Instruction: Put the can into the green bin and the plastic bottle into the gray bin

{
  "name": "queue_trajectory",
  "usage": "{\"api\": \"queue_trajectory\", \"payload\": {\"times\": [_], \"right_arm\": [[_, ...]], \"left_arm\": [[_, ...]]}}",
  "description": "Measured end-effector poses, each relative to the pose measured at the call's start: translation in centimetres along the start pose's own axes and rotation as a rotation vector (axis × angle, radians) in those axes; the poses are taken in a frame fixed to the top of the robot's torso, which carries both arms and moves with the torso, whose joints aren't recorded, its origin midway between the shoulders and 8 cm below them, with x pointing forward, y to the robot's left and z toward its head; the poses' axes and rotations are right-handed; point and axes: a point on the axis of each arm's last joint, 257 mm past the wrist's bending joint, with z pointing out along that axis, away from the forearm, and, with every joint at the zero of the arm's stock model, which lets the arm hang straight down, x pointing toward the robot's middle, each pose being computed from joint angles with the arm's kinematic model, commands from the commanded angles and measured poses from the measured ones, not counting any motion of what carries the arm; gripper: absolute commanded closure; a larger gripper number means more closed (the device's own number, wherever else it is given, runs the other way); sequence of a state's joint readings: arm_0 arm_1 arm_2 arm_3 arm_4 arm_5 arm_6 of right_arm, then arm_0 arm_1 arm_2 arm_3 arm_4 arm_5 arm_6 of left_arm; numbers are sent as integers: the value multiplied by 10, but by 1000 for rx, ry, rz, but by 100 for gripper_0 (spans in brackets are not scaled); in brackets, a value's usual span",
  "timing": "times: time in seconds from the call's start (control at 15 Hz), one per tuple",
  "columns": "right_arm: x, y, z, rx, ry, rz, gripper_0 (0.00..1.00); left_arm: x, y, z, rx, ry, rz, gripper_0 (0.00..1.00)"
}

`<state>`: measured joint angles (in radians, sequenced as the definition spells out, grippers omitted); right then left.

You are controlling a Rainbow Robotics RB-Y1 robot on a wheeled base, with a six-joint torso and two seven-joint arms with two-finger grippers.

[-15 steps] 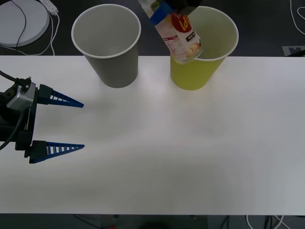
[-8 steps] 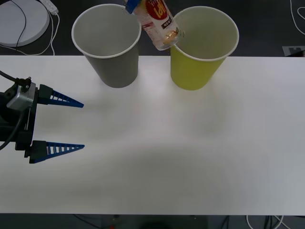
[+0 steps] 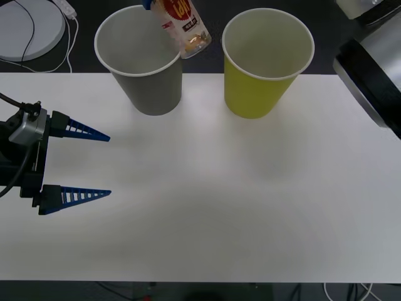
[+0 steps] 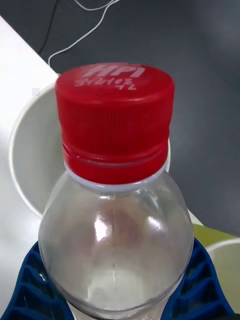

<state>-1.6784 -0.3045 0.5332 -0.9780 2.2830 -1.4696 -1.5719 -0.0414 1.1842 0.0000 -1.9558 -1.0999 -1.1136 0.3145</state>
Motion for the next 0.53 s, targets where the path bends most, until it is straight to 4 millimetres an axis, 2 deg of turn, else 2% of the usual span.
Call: {"api": "queue_trajectory", "payload": {"times": [0.53], "right_arm": [[-56, 22, 25, -25, -159, 62, 100]], "left_arm": [[0, 0, 0, 0, 0, 0, 0]]}}
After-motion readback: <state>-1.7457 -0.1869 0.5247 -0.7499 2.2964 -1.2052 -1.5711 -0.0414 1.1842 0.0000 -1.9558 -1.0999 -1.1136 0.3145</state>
